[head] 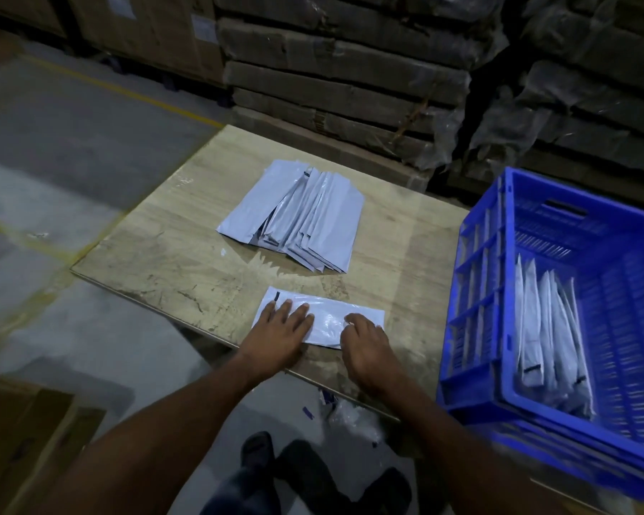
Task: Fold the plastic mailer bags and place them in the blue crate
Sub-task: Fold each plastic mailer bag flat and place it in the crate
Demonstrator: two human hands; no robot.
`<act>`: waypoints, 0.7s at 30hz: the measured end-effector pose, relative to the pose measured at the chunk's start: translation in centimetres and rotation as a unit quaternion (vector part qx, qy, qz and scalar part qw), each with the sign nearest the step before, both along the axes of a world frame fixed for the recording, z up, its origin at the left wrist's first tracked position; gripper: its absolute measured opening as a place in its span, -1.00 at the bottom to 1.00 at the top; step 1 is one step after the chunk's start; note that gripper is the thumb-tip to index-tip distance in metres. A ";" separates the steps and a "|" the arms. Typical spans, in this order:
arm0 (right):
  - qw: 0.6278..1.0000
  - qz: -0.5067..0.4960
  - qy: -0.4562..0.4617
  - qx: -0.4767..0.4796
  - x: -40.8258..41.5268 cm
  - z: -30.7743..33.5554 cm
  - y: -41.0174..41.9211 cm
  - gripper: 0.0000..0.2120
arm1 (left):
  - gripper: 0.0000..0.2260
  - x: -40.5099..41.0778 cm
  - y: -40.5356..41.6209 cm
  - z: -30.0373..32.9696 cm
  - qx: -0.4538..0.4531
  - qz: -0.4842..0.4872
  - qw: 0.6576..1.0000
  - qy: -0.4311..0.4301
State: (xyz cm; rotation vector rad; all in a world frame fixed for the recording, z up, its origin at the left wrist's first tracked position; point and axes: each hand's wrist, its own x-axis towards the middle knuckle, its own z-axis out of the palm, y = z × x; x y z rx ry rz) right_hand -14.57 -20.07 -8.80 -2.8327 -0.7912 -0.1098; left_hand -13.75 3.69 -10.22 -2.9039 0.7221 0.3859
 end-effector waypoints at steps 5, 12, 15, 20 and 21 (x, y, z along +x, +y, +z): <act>0.987 0.126 -0.070 -0.071 -1.3 1.5 0.2 -0.68 | -0.37 0.6 0.2 -0.3 0.003 0.031 0.999 0.010; 0.957 0.242 -0.072 -0.146 0.3 0.0 -0.3 -0.70 | -0.41 0.2 0.7 1.7 -0.085 0.057 0.995 0.013; 0.978 0.185 -0.032 -0.087 2.3 1.0 -0.7 -0.66 | -0.24 0.1 1.7 1.6 -0.129 0.105 0.986 -0.001; 0.982 0.171 -0.017 -0.072 4.6 4.3 -1.8 -0.78 | -0.18 -0.6 2.8 -0.6 -0.245 0.203 0.948 -0.022; 0.986 0.159 0.001 -0.052 4.7 4.6 -2.1 -0.73 | -0.18 -0.8 2.8 -1.1 -0.236 0.197 0.952 -0.013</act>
